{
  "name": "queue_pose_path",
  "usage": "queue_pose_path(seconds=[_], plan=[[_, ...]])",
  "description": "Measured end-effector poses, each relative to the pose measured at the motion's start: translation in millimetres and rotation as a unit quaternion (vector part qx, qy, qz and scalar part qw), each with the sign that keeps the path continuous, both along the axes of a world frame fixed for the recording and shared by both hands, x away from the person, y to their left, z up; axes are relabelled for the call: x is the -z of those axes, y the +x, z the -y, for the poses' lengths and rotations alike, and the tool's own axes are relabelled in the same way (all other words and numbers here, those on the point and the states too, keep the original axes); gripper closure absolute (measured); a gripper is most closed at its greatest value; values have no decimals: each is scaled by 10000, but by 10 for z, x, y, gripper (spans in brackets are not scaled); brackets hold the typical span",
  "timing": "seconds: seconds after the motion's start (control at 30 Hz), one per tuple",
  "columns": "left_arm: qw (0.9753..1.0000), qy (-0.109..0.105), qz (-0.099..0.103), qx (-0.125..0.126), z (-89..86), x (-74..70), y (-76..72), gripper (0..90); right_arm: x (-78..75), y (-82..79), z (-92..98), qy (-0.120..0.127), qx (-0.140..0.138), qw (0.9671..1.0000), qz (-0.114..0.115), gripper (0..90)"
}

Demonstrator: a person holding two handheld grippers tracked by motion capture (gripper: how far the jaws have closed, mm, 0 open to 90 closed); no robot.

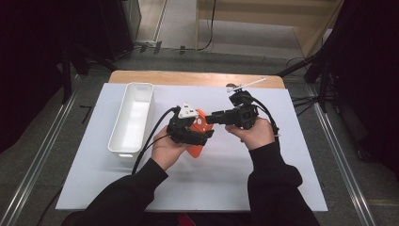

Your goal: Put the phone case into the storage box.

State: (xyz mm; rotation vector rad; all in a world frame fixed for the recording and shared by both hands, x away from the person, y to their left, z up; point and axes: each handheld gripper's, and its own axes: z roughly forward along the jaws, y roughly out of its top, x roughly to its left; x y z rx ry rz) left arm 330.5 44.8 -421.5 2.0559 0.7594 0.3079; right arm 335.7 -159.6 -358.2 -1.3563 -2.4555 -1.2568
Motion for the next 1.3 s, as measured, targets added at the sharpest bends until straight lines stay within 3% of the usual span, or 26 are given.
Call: queue_pose_path(seconds=[0.2, 0.63, 1.1, 1.3], plan=[[10000, -32, -51, 28, -29, -32, 13, 163, -57, -18, 84, 14, 16, 9999, 125, 514], [9995, -104, -214, 217, -57, -100, 18, 162, -13, 10, 241, 1, 97, 9999, 74, 426], [9983, -239, -365, 379, -122, -196, 22, 161, 130, 22, 283, -167, 87, 9992, 341, 386], [9979, -239, -408, 442, -145, -217, 26, 161, 202, -4, 266, -248, -52, 9978, 604, 375]])
